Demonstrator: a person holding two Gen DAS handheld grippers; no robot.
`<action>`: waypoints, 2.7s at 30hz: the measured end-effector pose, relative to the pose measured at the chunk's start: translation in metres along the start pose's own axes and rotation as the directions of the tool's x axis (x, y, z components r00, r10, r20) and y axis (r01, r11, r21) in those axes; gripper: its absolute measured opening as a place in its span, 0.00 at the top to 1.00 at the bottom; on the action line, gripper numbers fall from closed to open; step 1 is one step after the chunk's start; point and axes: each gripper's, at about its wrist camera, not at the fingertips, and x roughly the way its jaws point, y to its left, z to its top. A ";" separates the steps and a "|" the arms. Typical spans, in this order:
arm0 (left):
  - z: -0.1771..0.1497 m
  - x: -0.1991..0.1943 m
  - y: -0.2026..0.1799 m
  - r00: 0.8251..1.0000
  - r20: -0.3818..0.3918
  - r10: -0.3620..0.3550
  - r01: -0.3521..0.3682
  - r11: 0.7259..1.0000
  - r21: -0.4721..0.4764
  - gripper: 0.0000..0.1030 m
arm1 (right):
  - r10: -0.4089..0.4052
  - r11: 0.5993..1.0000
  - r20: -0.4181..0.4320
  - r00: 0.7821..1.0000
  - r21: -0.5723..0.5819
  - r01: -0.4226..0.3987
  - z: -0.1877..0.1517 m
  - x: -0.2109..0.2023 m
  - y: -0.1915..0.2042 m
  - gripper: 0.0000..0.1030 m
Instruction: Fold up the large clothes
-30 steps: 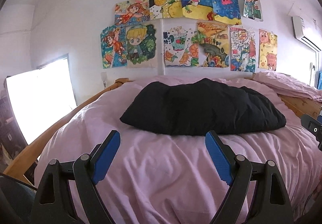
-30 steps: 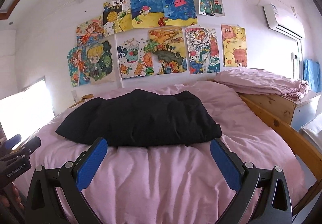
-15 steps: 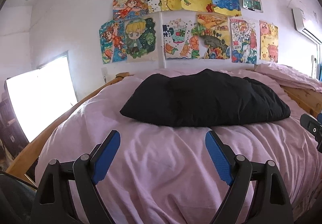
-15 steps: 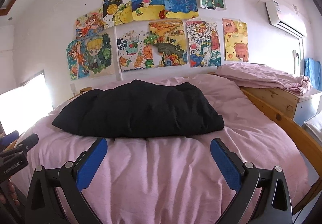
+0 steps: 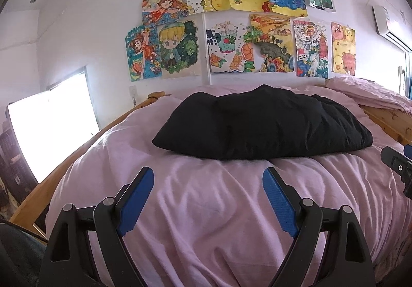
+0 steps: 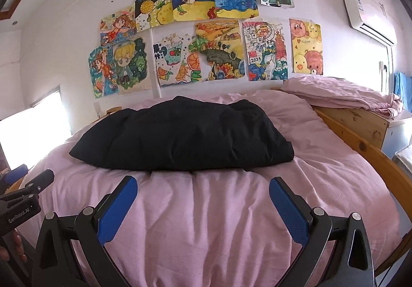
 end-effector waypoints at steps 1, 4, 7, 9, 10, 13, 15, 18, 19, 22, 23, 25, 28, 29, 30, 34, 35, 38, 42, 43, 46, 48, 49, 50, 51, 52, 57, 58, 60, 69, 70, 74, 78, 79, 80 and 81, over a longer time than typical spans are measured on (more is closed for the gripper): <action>0.000 0.000 0.000 1.000 0.002 0.001 -0.001 1.000 -0.001 0.20 | 0.000 1.000 0.000 1.000 -0.001 0.000 0.000 0.000 0.000 0.00; 0.000 -0.001 0.001 1.000 0.005 0.002 -0.002 1.000 -0.009 0.20 | 0.000 1.000 0.002 1.000 -0.002 0.000 0.000 0.000 0.000 0.00; 0.000 -0.002 0.002 1.000 0.008 0.002 -0.002 1.000 -0.010 0.20 | -0.001 1.000 0.003 1.000 -0.004 0.001 0.000 0.000 0.000 0.00; 0.000 -0.003 0.002 1.000 0.011 0.004 -0.004 1.000 -0.008 0.20 | 0.001 1.000 0.002 1.000 -0.004 -0.001 0.000 0.000 0.000 0.00; 0.000 -0.004 0.002 1.000 0.012 0.004 -0.004 1.000 -0.006 0.20 | 0.001 1.000 0.002 1.000 -0.003 -0.001 0.001 -0.001 0.000 0.00; 0.000 -0.005 0.000 1.000 0.015 0.004 -0.004 1.000 -0.001 0.20 | 0.000 1.000 0.005 1.000 -0.005 0.000 0.002 0.000 0.001 0.00; 0.000 -0.006 0.000 1.000 0.017 0.001 -0.001 1.000 -0.001 0.20 | 0.001 1.000 0.004 1.000 -0.002 -0.001 0.002 0.000 0.001 0.00; 0.001 -0.006 0.000 1.000 0.018 0.002 -0.002 1.000 0.001 0.20 | 0.000 1.000 0.004 1.000 -0.003 0.000 0.002 0.000 0.001 0.00; 0.001 -0.006 0.000 1.000 0.019 0.002 -0.002 1.000 0.000 0.20 | 0.000 1.000 0.004 1.000 -0.002 0.000 0.001 -0.001 0.001 0.00; 0.001 -0.008 -0.001 1.000 0.023 0.006 -0.006 1.000 0.002 0.20 | 0.001 1.000 0.004 1.000 -0.001 -0.001 0.002 0.000 0.001 0.00; 0.001 -0.008 -0.001 1.000 0.024 0.007 -0.007 1.000 0.002 0.20 | 0.001 1.000 0.004 1.000 -0.002 -0.001 0.001 -0.001 0.001 0.00; 0.001 -0.008 0.000 1.000 0.023 0.005 -0.005 1.000 0.003 0.20 | 0.001 1.000 0.004 1.000 -0.003 -0.001 0.001 0.000 0.001 0.00; 0.001 -0.008 -0.001 1.000 0.023 0.007 -0.007 1.000 0.002 0.20 | 0.002 1.000 0.005 1.000 0.001 -0.002 0.002 0.000 0.001 0.00; 0.001 -0.008 -0.001 1.000 0.024 0.007 -0.007 1.000 0.002 0.20 | 0.001 1.000 0.005 1.000 0.000 -0.001 0.001 -0.001 0.002 0.00; 0.001 -0.008 -0.001 1.000 0.024 0.008 -0.008 1.000 0.002 0.20 | 0.000 1.000 0.005 1.000 -0.001 0.000 0.001 -0.001 0.002 0.00; 0.001 -0.008 0.000 1.000 0.024 0.008 -0.008 1.000 0.005 0.20 | 0.003 1.000 0.004 1.000 0.001 -0.003 0.002 0.000 0.001 0.00; 0.001 -0.008 0.000 1.000 0.025 0.010 -0.010 1.000 0.007 0.20 | 0.002 1.000 0.004 1.000 -0.001 -0.002 0.001 -0.001 0.001 0.00; 0.001 -0.008 0.000 1.000 0.024 0.009 -0.009 1.000 0.004 0.20 | 0.001 1.000 0.006 1.000 -0.002 -0.001 0.001 -0.001 0.002 0.00; 0.001 -0.008 0.001 1.000 0.023 0.009 -0.010 1.000 0.005 0.20 | -0.001 1.000 0.008 1.000 0.001 0.001 0.002 -0.001 0.003 0.00; 0.001 -0.008 0.002 1.000 0.023 0.009 -0.009 1.000 0.004 0.20 | -0.001 1.000 0.008 1.000 0.002 0.001 0.002 -0.001 0.003 0.00; 0.001 -0.007 0.002 1.000 0.024 0.008 -0.008 1.000 0.006 0.20 | 0.001 1.000 0.006 1.000 0.002 -0.001 0.002 -0.001 0.003 0.00; 0.001 -0.007 0.002 1.000 0.025 0.007 -0.007 1.000 0.006 0.20 | 0.001 1.000 0.007 1.000 0.000 -0.001 0.002 -0.001 0.003 0.00; 0.001 -0.007 0.002 1.000 0.025 0.007 -0.007 1.000 0.006 0.20 | 0.001 1.000 0.008 1.000 0.001 -0.001 0.001 -0.001 0.003 0.00; 0.001 -0.007 0.002 1.000 0.024 0.007 -0.007 1.000 0.007 0.20 | 0.001 1.000 0.008 1.000 0.001 -0.001 0.001 -0.001 0.003 0.00; 0.001 -0.007 0.002 1.000 0.023 0.007 -0.007 1.000 0.008 0.20 | 0.001 1.000 0.008 1.000 0.002 -0.001 0.001 -0.001 0.003 0.00; 0.001 -0.007 0.003 1.000 0.023 0.007 -0.007 1.000 0.009 0.20 | 0.000 1.000 0.008 1.000 0.002 0.000 0.001 -0.001 0.003 0.00; 0.001 -0.005 0.008 1.000 0.024 0.009 -0.009 1.000 0.013 0.20 | 0.001 1.000 0.008 1.000 0.002 -0.001 0.001 -0.001 0.003 0.00; 0.001 -0.005 0.008 1.000 0.024 0.009 -0.009 1.000 0.013 0.20 | 0.001 1.000 0.008 1.000 0.002 -0.001 0.001 -0.001 0.003 0.00; 0.001 -0.005 0.008 1.000 0.023 0.007 -0.007 1.000 0.013 0.20 | 0.001 1.000 0.008 1.000 0.002 -0.001 0.001 -0.001 0.003 0.00; 0.001 -0.005 0.010 1.000 0.025 0.006 -0.007 1.000 0.014 0.20 | 0.000 1.000 0.009 1.000 0.004 0.000 0.001 -0.001 0.003 0.00; 0.001 -0.005 0.010 1.000 0.025 0.006 -0.007 1.000 0.016 0.20 | 0.001 1.000 0.009 1.000 0.004 -0.001 0.001 -0.001 0.003 0.00; 0.001 -0.005 0.009 1.000 0.025 0.007 -0.007 1.000 0.016 0.20 | 0.001 1.000 0.009 1.000 0.003 -0.001 0.000 -0.001 0.003 0.00; 0.001 -0.005 0.010 1.000 0.025 0.005 -0.006 1.000 0.016 0.20 | -0.001 1.000 0.009 1.000 0.004 0.000 0.000 -0.001 0.004 0.00; 0.001 -0.005 0.010 1.000 0.025 0.006 -0.006 1.000 0.017 0.20 | -0.001 1.000 0.008 1.000 0.004 0.001 0.001 -0.001 0.004 0.00; 0.001 -0.005 0.011 1.000 0.025 0.006 -0.006 1.000 0.018 0.20 | 0.000 1.000 0.009 1.000 0.004 0.000 0.000 -0.001 0.004 0.00; 0.001 -0.004 0.011 1.000 0.025 0.005 -0.006 1.000 0.018 0.20 | -0.001 1.000 0.009 1.000 0.004 0.001 0.000 -0.001 0.004 0.00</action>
